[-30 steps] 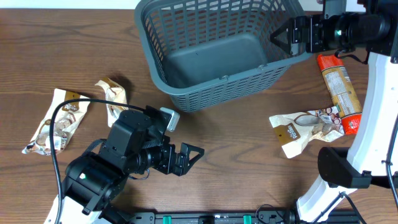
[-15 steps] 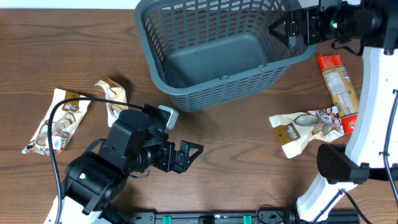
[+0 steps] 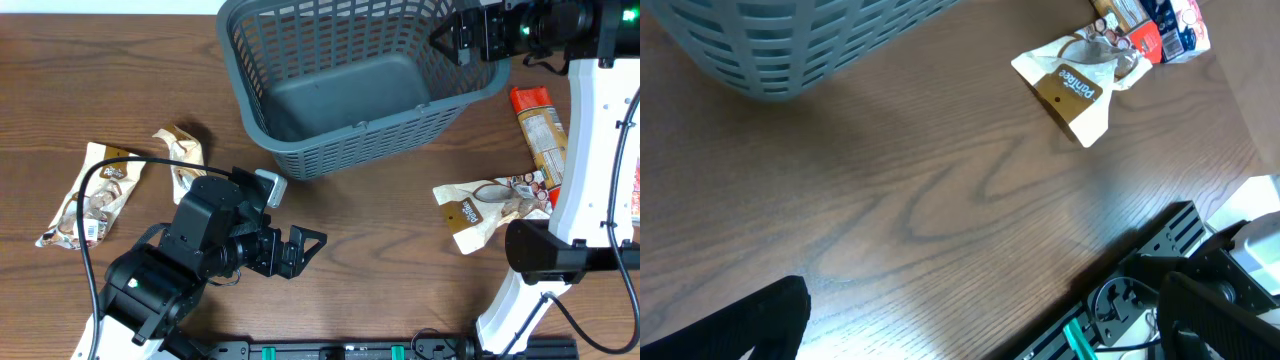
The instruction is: Pack container
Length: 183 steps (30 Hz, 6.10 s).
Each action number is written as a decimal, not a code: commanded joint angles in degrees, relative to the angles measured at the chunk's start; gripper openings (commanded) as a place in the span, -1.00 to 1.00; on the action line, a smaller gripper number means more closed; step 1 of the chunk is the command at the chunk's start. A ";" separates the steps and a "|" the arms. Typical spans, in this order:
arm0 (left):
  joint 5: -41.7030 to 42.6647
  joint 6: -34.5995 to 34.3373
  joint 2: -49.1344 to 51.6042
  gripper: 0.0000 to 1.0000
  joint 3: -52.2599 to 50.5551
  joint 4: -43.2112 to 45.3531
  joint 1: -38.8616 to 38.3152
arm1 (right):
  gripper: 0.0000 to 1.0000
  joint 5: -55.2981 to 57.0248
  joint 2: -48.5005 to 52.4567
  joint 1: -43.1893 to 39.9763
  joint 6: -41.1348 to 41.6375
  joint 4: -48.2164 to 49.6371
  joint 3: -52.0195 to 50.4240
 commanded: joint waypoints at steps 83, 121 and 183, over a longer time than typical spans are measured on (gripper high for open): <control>-10.67 -5.01 12.98 -0.89 0.42 21.79 2.73 | -0.97 0.09 9.99 -0.02 -1.62 -5.05 -13.25; -11.17 -3.54 17.49 -0.89 0.42 26.69 8.79 | -0.97 0.66 3.65 1.62 1.40 -9.46 -13.14; -11.17 -1.01 17.49 -0.89 0.42 30.32 14.21 | -0.97 3.39 -0.94 1.81 4.42 -11.04 -13.16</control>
